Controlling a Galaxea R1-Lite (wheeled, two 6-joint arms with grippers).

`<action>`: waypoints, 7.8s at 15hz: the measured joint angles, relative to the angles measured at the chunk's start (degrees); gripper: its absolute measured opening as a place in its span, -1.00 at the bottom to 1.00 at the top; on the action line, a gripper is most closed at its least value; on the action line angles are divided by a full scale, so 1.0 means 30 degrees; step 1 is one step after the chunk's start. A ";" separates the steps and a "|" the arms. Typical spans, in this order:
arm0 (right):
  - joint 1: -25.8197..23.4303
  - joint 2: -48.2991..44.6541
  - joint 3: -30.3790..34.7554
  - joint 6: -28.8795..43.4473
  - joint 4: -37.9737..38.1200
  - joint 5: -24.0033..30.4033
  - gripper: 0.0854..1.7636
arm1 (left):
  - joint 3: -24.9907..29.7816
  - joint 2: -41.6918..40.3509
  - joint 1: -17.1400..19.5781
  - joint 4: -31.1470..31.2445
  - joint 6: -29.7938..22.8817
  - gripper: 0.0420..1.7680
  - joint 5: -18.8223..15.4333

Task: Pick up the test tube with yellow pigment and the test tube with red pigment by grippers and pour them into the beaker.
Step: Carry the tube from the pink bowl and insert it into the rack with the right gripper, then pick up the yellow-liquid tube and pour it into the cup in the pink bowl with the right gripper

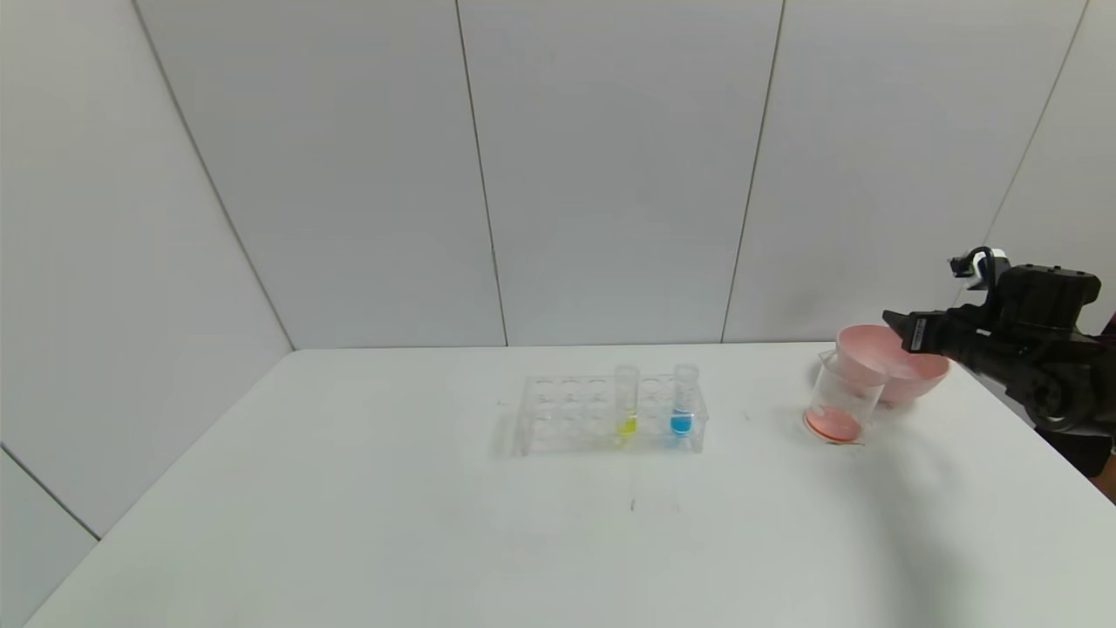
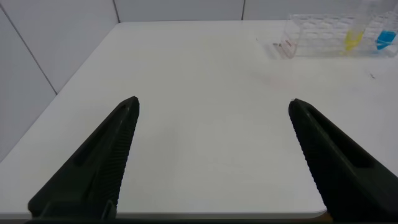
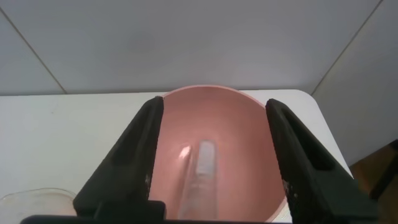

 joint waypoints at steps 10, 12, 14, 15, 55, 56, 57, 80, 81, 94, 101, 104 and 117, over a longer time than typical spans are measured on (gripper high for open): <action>0.1459 -0.2828 0.0764 0.0167 0.2637 -0.0447 0.76 | 0.0000 0.0000 0.0000 0.0000 0.0008 0.94 0.0000; 0.2414 -0.4291 0.1731 0.0699 0.3239 -0.1203 0.80 | 0.0000 0.0000 0.0000 0.0000 0.0000 0.94 0.0000; 0.3535 -0.6010 0.3706 0.1126 0.3470 -0.1642 0.83 | 0.0000 0.0000 0.0000 0.0000 0.0000 0.94 0.0000; 0.4149 -0.6900 0.4844 0.1272 0.3503 -0.1796 0.84 | 0.0000 0.0000 0.0000 0.0000 0.0000 0.94 0.0000; 1.9095 0.1719 -0.3592 0.7030 0.6871 -1.5563 0.92 | 0.0000 0.0000 0.0000 0.0000 0.0000 0.94 0.0000; 1.9013 0.1959 -0.3885 0.6912 0.6863 -1.5571 0.92 | 0.0000 0.0000 0.0000 0.0000 0.0000 0.94 0.0000; 1.8883 0.2194 -0.4141 0.6810 0.6855 -1.5450 0.92 | 0.0000 0.0000 0.0000 0.0000 0.0000 0.94 0.0000; 1.8351 0.3088 -0.5043 0.6729 0.6587 -1.4621 0.66 | 0.0000 0.0000 0.0000 0.0000 0.0000 0.94 -0.0008; 1.8351 0.3088 -0.5035 0.6737 0.6660 -1.4621 0.47 | 0.0000 0.0000 0.0000 0.0000 0.0000 0.94 0.0000; 1.8371 0.2958 -0.5027 0.6705 0.6843 -1.4629 -0.51 | 0.0000 0.0000 0.0000 0.0000 0.0000 0.94 0.0000; 1.8664 0.1138 -0.5595 0.5738 0.8562 -1.4604 -0.51 | 0.0000 0.0000 0.0000 0.0000 0.0000 0.94 0.0000; 1.8956 0.0260 -0.5831 0.5490 0.8924 -1.4673 -0.51 | 0.0000 0.0000 0.0000 0.0000 0.0008 0.94 0.0000; 1.9095 -0.1922 -0.3332 0.5453 0.8907 -1.4539 -0.51 | 0.0000 0.0000 0.0000 0.0000 0.0000 0.94 0.0000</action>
